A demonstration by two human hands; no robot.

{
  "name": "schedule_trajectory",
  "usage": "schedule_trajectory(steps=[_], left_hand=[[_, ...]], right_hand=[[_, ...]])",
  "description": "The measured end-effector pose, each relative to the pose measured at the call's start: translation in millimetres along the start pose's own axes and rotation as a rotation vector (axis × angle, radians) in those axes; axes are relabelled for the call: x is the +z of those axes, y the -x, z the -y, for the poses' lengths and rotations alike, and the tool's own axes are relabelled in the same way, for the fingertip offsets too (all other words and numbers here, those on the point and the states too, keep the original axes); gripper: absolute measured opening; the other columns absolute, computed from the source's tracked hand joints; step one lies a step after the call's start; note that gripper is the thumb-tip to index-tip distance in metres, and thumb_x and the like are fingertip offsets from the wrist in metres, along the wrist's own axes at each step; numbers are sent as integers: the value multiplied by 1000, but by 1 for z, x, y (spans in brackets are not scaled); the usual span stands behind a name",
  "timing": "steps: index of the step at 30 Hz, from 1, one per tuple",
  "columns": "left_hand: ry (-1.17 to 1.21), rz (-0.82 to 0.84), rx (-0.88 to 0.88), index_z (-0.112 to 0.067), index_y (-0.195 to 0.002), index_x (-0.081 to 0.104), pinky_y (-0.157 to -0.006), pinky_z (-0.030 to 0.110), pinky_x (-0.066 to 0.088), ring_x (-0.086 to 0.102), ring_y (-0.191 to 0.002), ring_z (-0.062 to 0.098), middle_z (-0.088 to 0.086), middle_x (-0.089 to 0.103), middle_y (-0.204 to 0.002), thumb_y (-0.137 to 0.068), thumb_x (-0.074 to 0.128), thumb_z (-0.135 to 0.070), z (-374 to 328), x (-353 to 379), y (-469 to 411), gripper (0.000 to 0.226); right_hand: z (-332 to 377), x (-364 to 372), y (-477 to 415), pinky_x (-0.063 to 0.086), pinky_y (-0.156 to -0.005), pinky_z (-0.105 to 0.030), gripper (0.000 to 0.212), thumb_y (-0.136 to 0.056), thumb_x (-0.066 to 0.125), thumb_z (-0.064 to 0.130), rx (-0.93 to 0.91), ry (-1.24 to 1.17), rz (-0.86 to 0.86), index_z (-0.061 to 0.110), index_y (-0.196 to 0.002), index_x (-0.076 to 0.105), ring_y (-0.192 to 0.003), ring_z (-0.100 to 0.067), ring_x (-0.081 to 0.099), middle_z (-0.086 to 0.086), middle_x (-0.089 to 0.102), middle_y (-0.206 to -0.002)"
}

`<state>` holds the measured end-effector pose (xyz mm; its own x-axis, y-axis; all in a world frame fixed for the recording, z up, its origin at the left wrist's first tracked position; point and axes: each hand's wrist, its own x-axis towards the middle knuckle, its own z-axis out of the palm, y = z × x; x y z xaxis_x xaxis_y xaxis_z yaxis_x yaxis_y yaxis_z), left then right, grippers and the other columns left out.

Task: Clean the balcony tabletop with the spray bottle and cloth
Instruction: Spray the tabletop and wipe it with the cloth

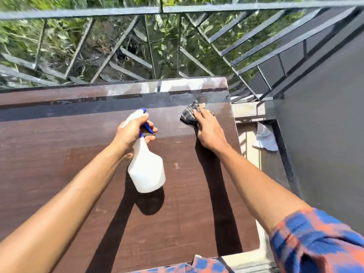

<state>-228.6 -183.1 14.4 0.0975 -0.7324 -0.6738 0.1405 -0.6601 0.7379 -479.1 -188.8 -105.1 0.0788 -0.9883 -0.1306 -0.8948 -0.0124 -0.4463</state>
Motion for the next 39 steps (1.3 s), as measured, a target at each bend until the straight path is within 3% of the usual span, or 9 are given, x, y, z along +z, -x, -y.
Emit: schedule_trajectory(steps=[7, 12, 16, 19, 22, 25, 28, 33, 39], left_hand=[[-46, 18, 30, -4, -96, 64, -47, 24, 53, 71, -66, 15, 19, 67, -94, -98, 61, -24, -3, 55, -8, 21], [-16, 34, 33, -3, -93, 62, -43, 22, 50, 70, -63, 15, 15, 64, -88, -100, 60, -22, -8, 86, -12, 20], [-7, 45, 0, 0, -97, 59, -42, 21, 46, 63, -49, 14, 24, 62, -98, -101, 58, -24, -11, 101, -14, 24], [-27, 32, -15, -3, -88, 62, -40, 20, 46, 60, -43, 15, 24, 66, -96, -100, 59, -27, -14, 107, -18, 27], [-26, 17, -20, -4, -84, 63, -40, 20, 46, 58, -42, 16, 23, 68, -92, -100, 59, -27, -20, 109, -23, 28], [-25, -14, -9, -4, -84, 64, -41, 21, 47, 59, -44, 17, 22, 70, -90, -99, 60, -28, -26, 103, -27, 28], [11, -40, 9, -5, -80, 63, -41, 21, 47, 58, -43, 18, 19, 71, -81, -100, 59, -26, -33, 93, -28, 29], [13, -64, 17, -8, -79, 63, -42, 20, 45, 59, -44, 18, 15, 71, -79, -100, 58, -30, -38, 56, -32, 31], [26, -95, 25, -7, -79, 63, -39, 19, 44, 58, -40, 17, 18, 70, -83, -100, 57, -31, -39, 16, -30, 32]], right_hand=[[-68, -34, 3, 23, -122, -42, 76, -80, 50, -1, 170, 21, -70, 16, -153, 39, -147, -34, 30, -15, 30, -161], [-60, -61, -38, 32, -117, -38, 66, -86, 52, 7, 352, -127, -54, 26, -149, 45, -144, -28, 37, -1, 29, -163], [-55, -49, -13, 27, -120, -38, 69, -86, 50, 4, 338, -103, -121, 23, -152, 41, -147, -26, 29, -3, 27, -164], [-56, -38, -4, 19, -124, -37, 66, -89, 48, 6, 339, -119, -173, 22, -152, 40, -150, -26, 24, -4, 25, -165], [-58, -45, -29, 26, -122, -42, 56, -93, 49, 13, 355, -116, -158, 22, -148, 44, -149, -27, 27, -4, 31, -161], [-58, -58, -71, 39, -111, -47, 42, -93, 48, 13, 340, -36, -117, 13, -134, 54, -136, -35, 42, -13, 48, -144], [-52, -67, -119, 42, -107, -43, 48, -91, 49, 15, 407, 6, -60, 14, -139, 50, -134, -37, 47, -16, 51, -144], [-14, -40, -147, 21, -120, -48, 61, -98, 48, 27, 342, 151, 27, 24, -155, 28, -151, -28, 20, -5, 19, -165], [35, -16, -103, 44, -101, -44, 43, -93, 50, 25, 62, 169, -2, 21, -135, 54, -126, -35, 51, -7, 52, -142]])
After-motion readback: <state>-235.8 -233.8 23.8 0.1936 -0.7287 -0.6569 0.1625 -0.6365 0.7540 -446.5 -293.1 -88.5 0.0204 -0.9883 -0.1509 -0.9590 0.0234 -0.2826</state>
